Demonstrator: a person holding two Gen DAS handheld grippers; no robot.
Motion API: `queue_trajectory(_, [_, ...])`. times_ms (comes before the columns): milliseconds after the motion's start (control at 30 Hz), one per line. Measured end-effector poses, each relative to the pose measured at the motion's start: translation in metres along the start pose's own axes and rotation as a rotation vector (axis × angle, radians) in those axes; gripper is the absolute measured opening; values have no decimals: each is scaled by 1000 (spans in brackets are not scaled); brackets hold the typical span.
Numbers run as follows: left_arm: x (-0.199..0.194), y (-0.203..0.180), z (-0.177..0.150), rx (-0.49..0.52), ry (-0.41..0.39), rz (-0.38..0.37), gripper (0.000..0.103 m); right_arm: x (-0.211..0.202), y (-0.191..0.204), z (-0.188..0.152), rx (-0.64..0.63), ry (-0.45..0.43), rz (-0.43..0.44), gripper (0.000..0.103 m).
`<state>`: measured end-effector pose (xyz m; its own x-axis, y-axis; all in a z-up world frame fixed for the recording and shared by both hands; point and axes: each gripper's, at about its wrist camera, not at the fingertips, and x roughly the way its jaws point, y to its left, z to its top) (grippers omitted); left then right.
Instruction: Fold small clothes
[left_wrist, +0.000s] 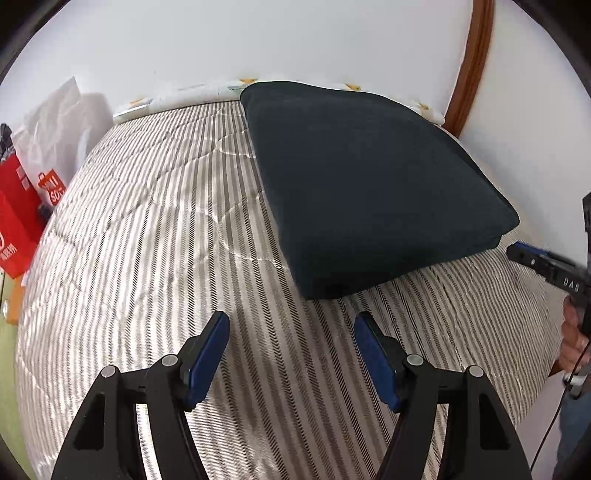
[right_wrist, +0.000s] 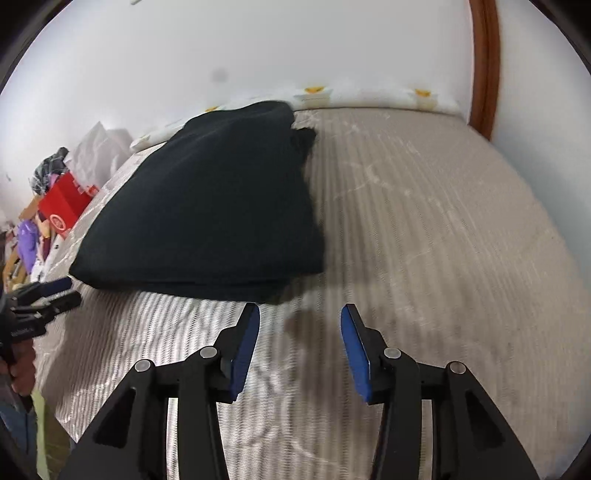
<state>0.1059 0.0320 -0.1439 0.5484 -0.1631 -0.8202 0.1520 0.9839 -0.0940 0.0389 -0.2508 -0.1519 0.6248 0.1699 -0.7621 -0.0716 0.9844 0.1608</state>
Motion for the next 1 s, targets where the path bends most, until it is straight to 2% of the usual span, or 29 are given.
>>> queue_trajectory(100, [1, -1, 5, -27, -30, -14, 68, 9, 5, 0, 30, -19, 24, 45])
queue_trajectory(267, [14, -5, 12, -49, -30, -30, 64, 22, 8, 10, 70, -24, 61, 45])
queue_trajectory(300, [16, -6, 13, -49, -41, -26, 59, 26, 8, 13, 72, -20, 70, 45])
queue_trajectory(333, [17, -6, 14, -49, -45, -31, 46, 28, 9, 15, 71, -16, 76, 44])
queue_trajectory(367, [18, -6, 16, -53, -48, -42, 32, 30, 10, 17, 70, -25, 85, 36])
queue_trajectory(400, [20, -6, 19, -62, -51, -55, 27, 29, 10, 18, 66, -33, 99, 25])
queue_trajectory(467, [24, -4, 26, -82, -50, -42, 22, 30, 15, 22, 47, -44, 115, 19])
queue_trajectory(600, [33, 0, 40, -121, -26, -79, 21, 35, 17, 36, 28, -63, 105, 17])
queue_trajectory(733, [45, 2, 53, -127, -26, -70, 21, 48, 11, 52, 54, -62, 109, 17])
queue_trajectory(900, [45, 3, 51, -115, -12, -75, 22, 54, 6, 58, 62, -54, 115, 17])
queue_trajectory(1000, [40, 8, 46, -117, -8, -86, 23, 47, 5, 50, 35, -35, 89, 18])
